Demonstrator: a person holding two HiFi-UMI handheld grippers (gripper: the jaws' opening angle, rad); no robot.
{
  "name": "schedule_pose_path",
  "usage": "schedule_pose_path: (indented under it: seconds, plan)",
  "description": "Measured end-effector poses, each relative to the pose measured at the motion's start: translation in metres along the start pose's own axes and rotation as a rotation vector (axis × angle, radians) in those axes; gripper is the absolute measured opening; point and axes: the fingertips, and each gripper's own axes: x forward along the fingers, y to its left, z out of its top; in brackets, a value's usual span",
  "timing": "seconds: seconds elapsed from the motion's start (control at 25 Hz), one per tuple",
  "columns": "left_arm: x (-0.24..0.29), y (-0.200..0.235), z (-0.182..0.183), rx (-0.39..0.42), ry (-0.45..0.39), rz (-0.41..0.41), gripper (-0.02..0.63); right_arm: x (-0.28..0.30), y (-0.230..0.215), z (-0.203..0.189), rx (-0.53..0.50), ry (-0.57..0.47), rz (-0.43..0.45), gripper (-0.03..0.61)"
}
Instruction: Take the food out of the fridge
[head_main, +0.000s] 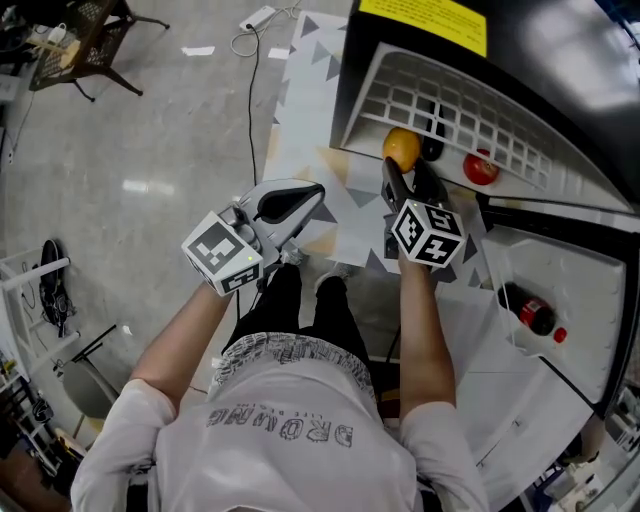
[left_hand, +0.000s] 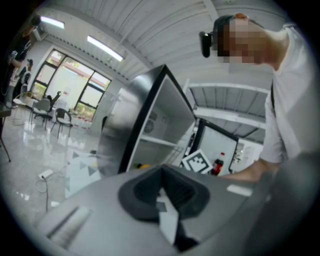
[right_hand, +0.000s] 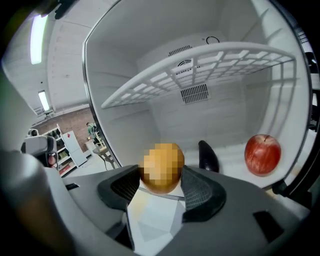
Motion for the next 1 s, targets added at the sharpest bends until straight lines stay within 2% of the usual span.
schedule_pose_path:
  seconds: [0.52, 1.0]
  plan:
    - [0.011, -0.022, 0.033, 0.061, -0.017, -0.096, 0.008, -0.077, 0.023, 0.039, 0.038, -0.121, 0.001, 0.255]
    - [0.014, -0.048, 0.071, 0.135, -0.052, -0.186, 0.008, -0.139, 0.033, 0.078, 0.031, -0.240, -0.058, 0.255]
